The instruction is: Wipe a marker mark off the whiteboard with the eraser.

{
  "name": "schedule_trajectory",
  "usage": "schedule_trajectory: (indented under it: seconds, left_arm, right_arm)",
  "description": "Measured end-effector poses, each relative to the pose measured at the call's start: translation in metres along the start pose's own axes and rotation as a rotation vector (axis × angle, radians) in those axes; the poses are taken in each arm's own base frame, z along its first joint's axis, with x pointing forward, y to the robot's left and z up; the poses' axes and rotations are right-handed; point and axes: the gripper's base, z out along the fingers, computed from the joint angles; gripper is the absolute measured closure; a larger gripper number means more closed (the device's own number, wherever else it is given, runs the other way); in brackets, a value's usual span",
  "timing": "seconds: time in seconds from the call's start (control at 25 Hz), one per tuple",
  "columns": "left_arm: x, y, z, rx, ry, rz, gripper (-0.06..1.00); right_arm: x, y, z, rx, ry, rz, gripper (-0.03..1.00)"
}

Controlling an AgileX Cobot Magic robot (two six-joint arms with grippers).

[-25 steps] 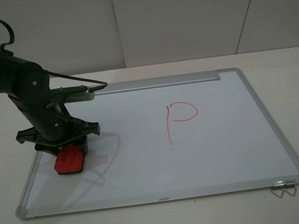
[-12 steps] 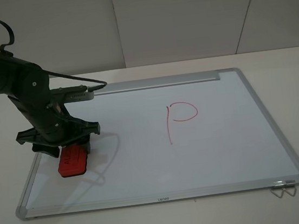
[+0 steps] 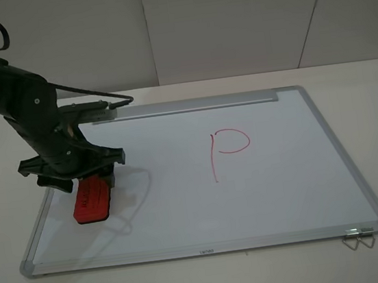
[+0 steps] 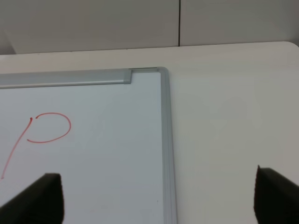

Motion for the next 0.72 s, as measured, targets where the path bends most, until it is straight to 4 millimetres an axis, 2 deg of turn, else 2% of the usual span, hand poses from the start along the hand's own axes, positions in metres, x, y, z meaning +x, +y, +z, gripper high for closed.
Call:
schedule_trajectory:
  seconds: [0.16, 0.4, 0.52, 0.72]
  left_arm:
    - [-0.005, 0.002, -0.033, 0.029, -0.112, 0.034, 0.22]
    - [-0.003, 0.011, -0.106, 0.083, -0.329, 0.094, 0.17]
    - [0.007, 0.021, -0.145, 0.082, -0.422, 0.110, 0.17]
    - [0.036, 0.045, -0.204, 0.072, -0.567, 0.120, 0.17]
  right_arm:
    - [0.000, 0.000, 0.000, 0.000, 0.000, 0.000, 0.24]
    - [0.000, 0.000, 0.000, 0.000, 0.000, 0.000, 0.24]
    - [0.000, 0.000, 0.000, 0.000, 0.000, 0.000, 0.24]
    - [0.000, 0.000, 0.000, 0.000, 0.000, 0.000, 0.24]
